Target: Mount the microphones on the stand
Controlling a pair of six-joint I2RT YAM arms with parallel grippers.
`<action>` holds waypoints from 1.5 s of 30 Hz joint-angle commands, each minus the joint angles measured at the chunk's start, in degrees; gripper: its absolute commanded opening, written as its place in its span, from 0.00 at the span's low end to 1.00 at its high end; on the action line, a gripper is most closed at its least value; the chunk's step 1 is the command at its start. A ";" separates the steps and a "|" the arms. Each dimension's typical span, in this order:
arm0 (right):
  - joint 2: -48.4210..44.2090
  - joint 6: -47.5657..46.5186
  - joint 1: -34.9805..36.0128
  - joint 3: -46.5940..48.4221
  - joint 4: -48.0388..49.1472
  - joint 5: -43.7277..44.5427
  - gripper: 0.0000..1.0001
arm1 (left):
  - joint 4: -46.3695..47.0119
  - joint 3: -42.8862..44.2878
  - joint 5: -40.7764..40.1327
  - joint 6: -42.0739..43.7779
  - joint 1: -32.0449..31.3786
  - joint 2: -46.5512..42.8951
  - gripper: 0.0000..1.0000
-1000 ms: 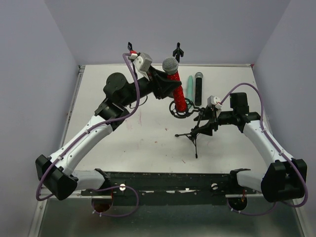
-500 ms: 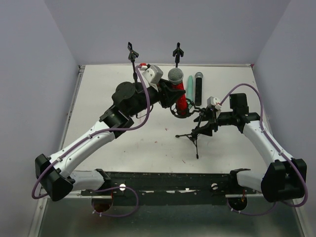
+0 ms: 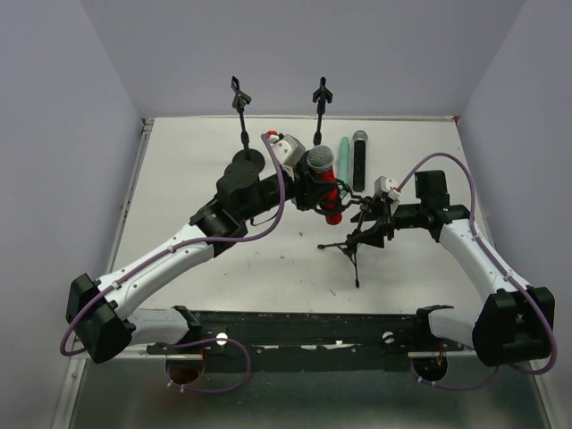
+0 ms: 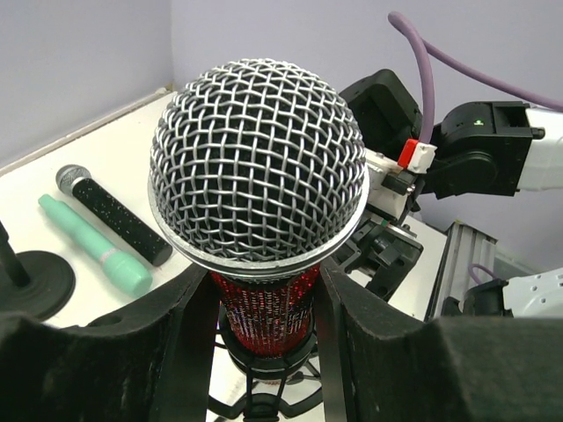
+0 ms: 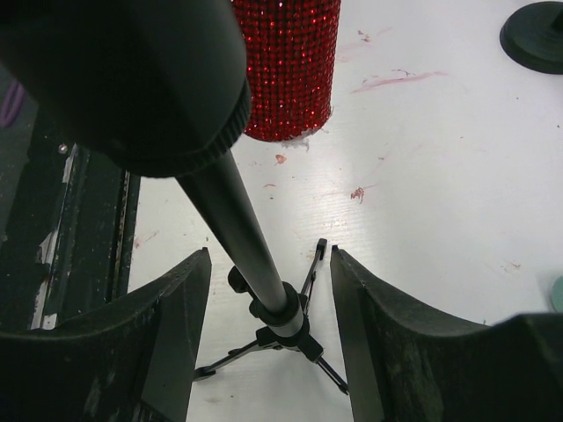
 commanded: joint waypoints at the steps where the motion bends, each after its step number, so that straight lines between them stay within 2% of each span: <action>1: -0.35 -0.21 -0.30 -0.66 0.84 1.06 0.65 | -2.12 -3.59 2.75 -2.56 -0.37 1.39 0.00; 7: -0.35 0.49 -0.30 -0.14 0.76 0.79 0.67 | -2.65 -4.21 2.75 -2.21 -0.45 1.75 0.00; 11: -0.61 2.25 -0.65 1.44 -0.20 0.79 0.78 | -3.87 -2.90 1.96 -2.82 -0.28 1.66 0.00; 12: -0.79 2.33 -0.66 2.06 -0.91 0.71 0.83 | -4.75 -2.37 1.61 -3.17 -0.28 1.74 0.04; 13: -0.96 2.51 -0.92 2.58 -1.44 0.62 0.86 | -5.72 -1.49 1.09 -3.44 -0.28 1.75 0.14; 16: -2.02 3.83 -1.10 4.43 -2.32 0.62 0.89 | -7.39 0.01 1.17 -3.97 -0.37 1.31 0.42; 19: -3.24 4.27 -1.18 5.75 -4.16 0.79 0.90 | -8.36 0.80 0.91 -4.05 -0.37 -0.10 0.63; 21: -3.86 4.27 -1.10 6.37 -5.65 0.79 0.91 | -8.89 1.24 0.73 -3.71 -0.19 -1.24 0.71; 25: -4.57 4.97 -1.01 7.51 -7.32 0.36 0.92 | -9.33 0.81 0.73 -2.39 0.16 -4.40 0.77; 30: -4.30 6.11 -1.10 9.00 -6.98 -0.44 0.91 | -10.29 -1.92 -3.30 0.33 1.21 -11.33 0.88; 34: -3.95 7.96 -1.10 10.06 -6.28 -0.70 0.84 | -13.88 -5.34 -7.34 4.28 1.83 -17.92 0.96; 39: -3.69 10.59 -1.10 11.38 -6.01 -0.35 0.67 | -22.49 -9.47 -13.49 12.19 2.36 -25.84 0.98; 41: -3.60 11.38 -1.10 11.47 -6.10 -0.44 0.56 | -25.31 -11.40 -16.65 15.01 2.36 -28.83 0.98; 44: -3.78 12.00 -1.01 10.42 -6.10 -1.31 0.28 | -26.56 -14.92 -20.18 18.34 2.36 -33.05 0.98; 45: -3.86 11.83 -1.01 9.80 -6.19 -1.84 0.22 | -26.47 -15.71 -21.06 18.71 2.36 -34.54 0.98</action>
